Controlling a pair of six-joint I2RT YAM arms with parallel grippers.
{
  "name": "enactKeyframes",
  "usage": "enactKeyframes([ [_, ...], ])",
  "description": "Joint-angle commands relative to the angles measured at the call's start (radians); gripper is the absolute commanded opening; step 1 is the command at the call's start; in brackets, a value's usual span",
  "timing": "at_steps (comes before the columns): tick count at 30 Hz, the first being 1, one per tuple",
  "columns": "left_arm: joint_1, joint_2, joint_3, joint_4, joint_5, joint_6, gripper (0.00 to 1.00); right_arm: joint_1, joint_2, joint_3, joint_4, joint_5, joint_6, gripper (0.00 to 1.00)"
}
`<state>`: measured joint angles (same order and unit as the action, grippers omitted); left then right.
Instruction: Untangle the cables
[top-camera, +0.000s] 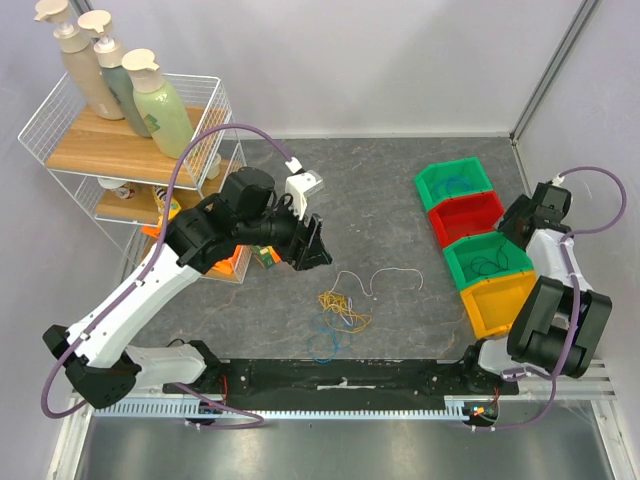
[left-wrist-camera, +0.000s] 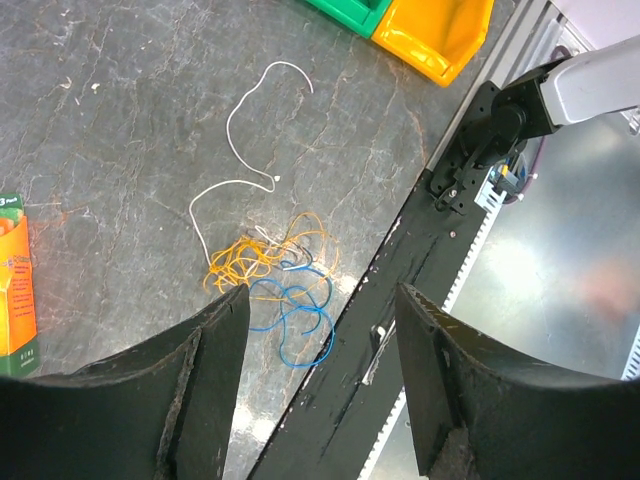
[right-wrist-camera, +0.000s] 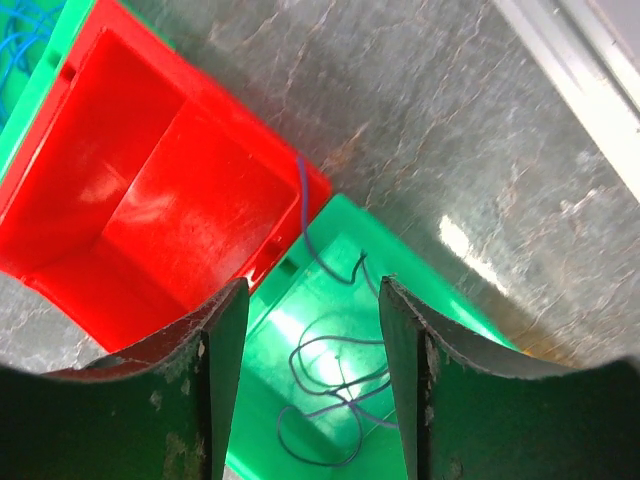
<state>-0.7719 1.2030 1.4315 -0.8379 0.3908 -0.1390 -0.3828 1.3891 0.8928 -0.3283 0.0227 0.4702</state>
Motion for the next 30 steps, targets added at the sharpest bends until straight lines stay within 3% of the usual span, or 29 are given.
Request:
enactKeyframes([
  [1, -0.004, -0.036, -0.019, 0.0, -0.039, 0.032, 0.66, -0.016, 0.06, 0.078, 0.057, -0.046, -0.074, 0.63],
  [5, -0.004, -0.042, -0.019, 0.0, -0.052, 0.052, 0.66, -0.016, 0.117, 0.11, 0.069, -0.066, -0.102, 0.6],
  [9, -0.004, -0.034, -0.02, 0.0, -0.061, 0.062, 0.66, -0.016, 0.154, 0.12, 0.072, -0.081, -0.107, 0.51],
  [14, -0.004, -0.019, -0.016, 0.0, -0.064, 0.065, 0.66, -0.016, 0.152, 0.118, 0.075, -0.078, -0.13, 0.26],
  [21, -0.006, -0.01, -0.009, 0.0, -0.058, 0.067, 0.66, -0.013, 0.18, 0.109, 0.071, -0.107, -0.139, 0.01],
  [30, -0.004, -0.006, -0.006, 0.0, -0.049, 0.058, 0.66, -0.013, 0.064, 0.113, -0.035, -0.058, -0.13, 0.0],
])
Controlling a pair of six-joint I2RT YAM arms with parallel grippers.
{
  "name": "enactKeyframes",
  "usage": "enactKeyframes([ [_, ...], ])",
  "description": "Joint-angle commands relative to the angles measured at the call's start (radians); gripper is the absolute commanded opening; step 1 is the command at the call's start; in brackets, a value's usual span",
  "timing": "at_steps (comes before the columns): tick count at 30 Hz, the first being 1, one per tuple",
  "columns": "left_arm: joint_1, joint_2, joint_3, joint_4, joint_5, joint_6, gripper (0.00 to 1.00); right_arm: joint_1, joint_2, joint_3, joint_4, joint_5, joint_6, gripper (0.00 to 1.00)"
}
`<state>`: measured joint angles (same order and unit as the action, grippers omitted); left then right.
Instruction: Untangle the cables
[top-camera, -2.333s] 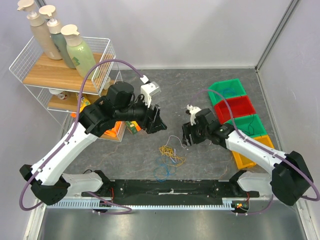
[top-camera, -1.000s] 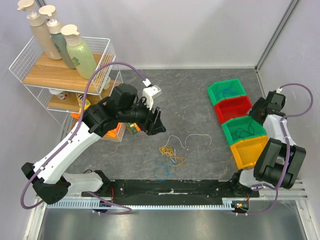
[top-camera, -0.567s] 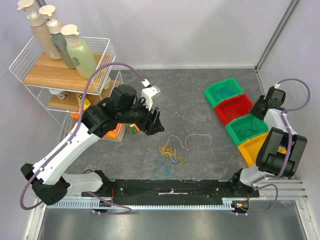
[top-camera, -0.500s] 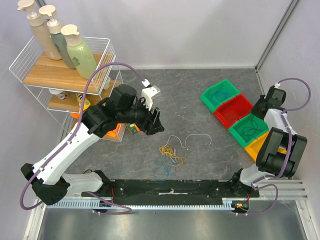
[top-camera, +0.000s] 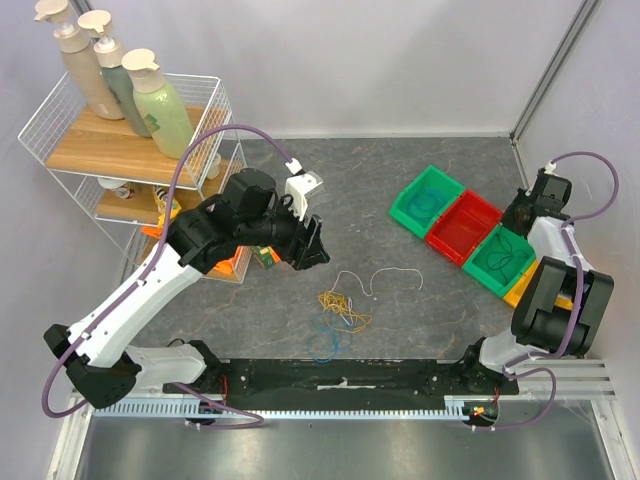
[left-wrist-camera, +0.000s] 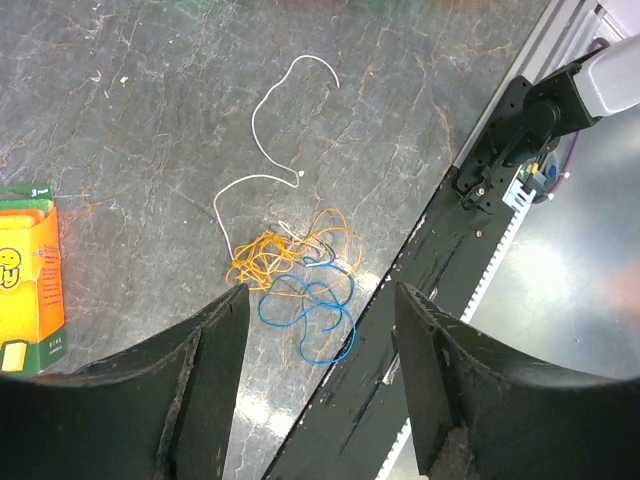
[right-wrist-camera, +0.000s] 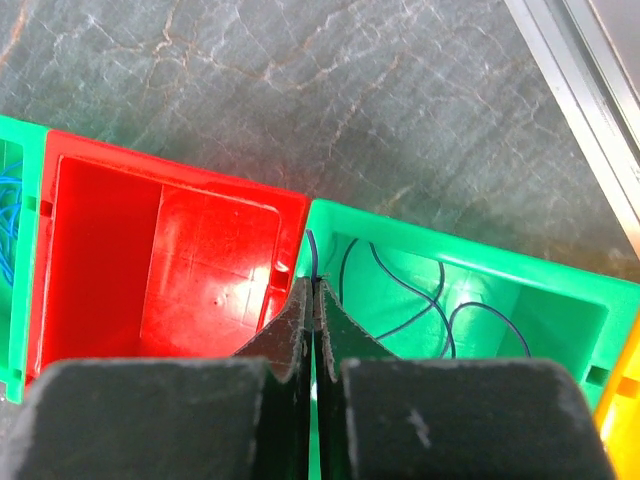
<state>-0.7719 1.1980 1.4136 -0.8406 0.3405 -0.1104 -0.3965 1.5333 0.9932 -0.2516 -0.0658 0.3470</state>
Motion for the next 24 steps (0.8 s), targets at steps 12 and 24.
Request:
enactKeyframes([
  [12, -0.01, -0.003, 0.008, 0.002, 0.003, 0.029, 0.66, 0.001, -0.239, 0.027, -0.261, 0.103, 0.035, 0.0],
  [24, -0.013, -0.012, 0.008, -0.003, -0.006, 0.026, 0.66, 0.034, -0.061, 0.054, -0.235, 0.124, 0.024, 0.18],
])
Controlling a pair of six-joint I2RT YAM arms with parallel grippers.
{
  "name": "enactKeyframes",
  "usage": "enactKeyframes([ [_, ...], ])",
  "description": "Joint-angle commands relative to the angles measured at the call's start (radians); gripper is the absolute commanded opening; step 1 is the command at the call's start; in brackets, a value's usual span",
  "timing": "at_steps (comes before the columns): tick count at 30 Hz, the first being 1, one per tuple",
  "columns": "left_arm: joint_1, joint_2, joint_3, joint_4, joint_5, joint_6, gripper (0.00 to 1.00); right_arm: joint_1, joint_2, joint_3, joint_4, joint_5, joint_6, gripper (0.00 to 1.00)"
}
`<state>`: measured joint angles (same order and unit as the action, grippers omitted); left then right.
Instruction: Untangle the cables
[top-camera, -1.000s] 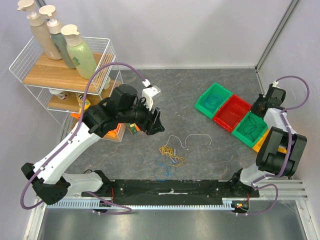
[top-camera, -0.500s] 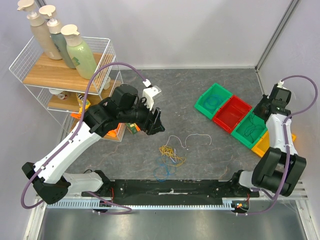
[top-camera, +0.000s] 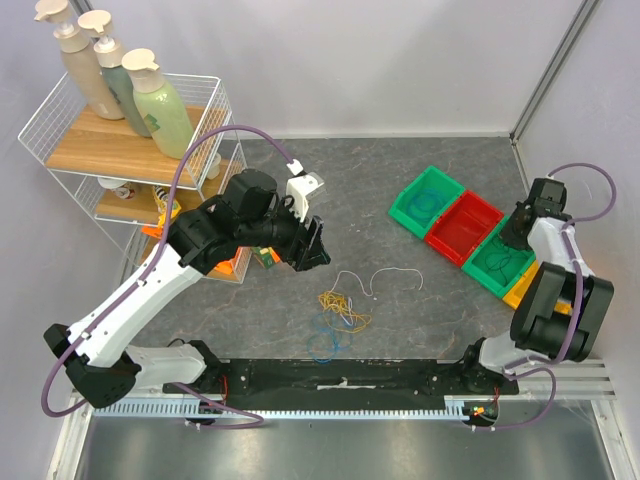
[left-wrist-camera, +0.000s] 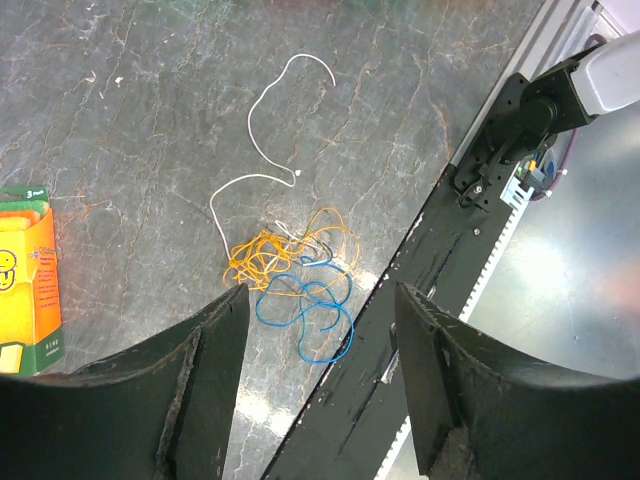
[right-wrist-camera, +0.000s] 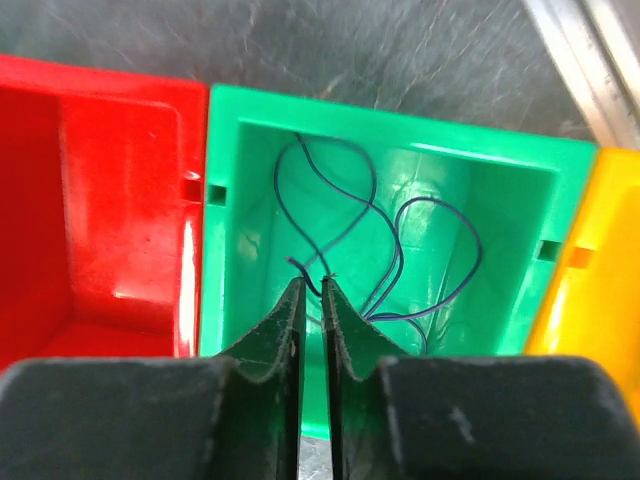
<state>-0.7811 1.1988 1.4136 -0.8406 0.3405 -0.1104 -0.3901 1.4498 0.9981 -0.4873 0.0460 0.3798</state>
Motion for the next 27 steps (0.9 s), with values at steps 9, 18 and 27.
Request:
enactKeyframes([
  [9, -0.006, 0.016, 0.028, -0.006, 0.011, 0.009, 0.66, 0.062, -0.092, 0.126, -0.097, 0.061, -0.031, 0.44],
  [18, -0.004, 0.024, 0.047, -0.014, 0.025, -0.006, 0.66, 0.122, -0.163, 0.087, -0.064, 0.031, -0.107, 0.57],
  [27, -0.004, 0.016, 0.059, -0.032, 0.034, -0.025, 0.66, 0.132, 0.049, 0.125, 0.052, 0.017, -0.147, 0.61],
])
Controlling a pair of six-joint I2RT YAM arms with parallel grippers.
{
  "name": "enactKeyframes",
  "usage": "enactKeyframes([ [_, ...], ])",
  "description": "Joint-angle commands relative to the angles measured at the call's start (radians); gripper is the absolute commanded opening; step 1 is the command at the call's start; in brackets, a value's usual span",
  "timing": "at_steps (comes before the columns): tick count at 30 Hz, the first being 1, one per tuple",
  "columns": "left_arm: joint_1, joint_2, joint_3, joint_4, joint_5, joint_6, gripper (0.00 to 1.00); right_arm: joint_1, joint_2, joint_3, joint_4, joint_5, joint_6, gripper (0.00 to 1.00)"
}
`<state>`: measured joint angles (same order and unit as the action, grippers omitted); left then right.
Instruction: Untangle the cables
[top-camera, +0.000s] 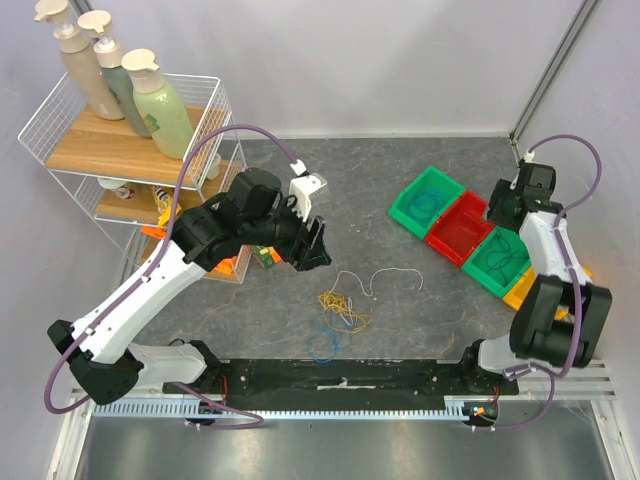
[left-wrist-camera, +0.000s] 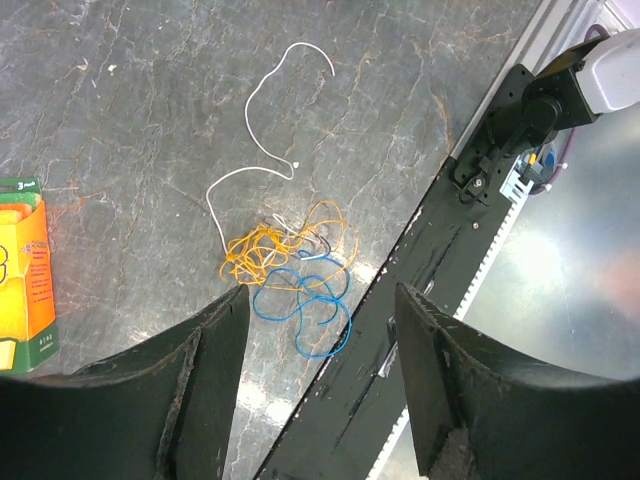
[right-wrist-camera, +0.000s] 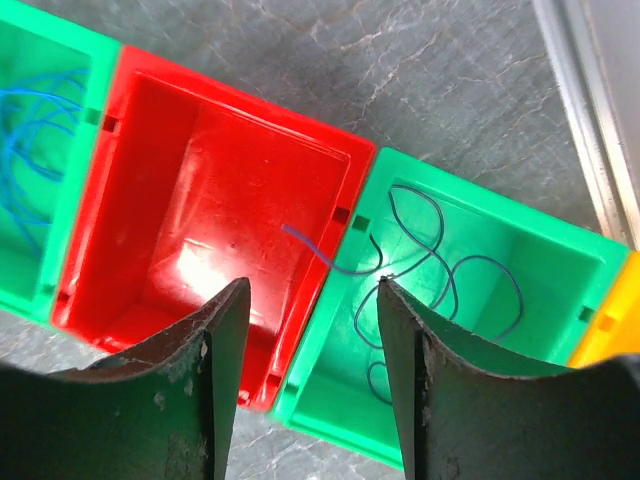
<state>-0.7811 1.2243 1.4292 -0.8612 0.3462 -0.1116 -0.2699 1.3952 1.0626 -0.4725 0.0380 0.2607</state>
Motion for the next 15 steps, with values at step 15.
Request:
enactKeyframes([
  [15, -0.004, -0.029, 0.033, -0.024, 0.004, -0.042, 0.66, 0.057, 0.235, 0.125, 0.014, 0.22, -0.04, 0.38],
])
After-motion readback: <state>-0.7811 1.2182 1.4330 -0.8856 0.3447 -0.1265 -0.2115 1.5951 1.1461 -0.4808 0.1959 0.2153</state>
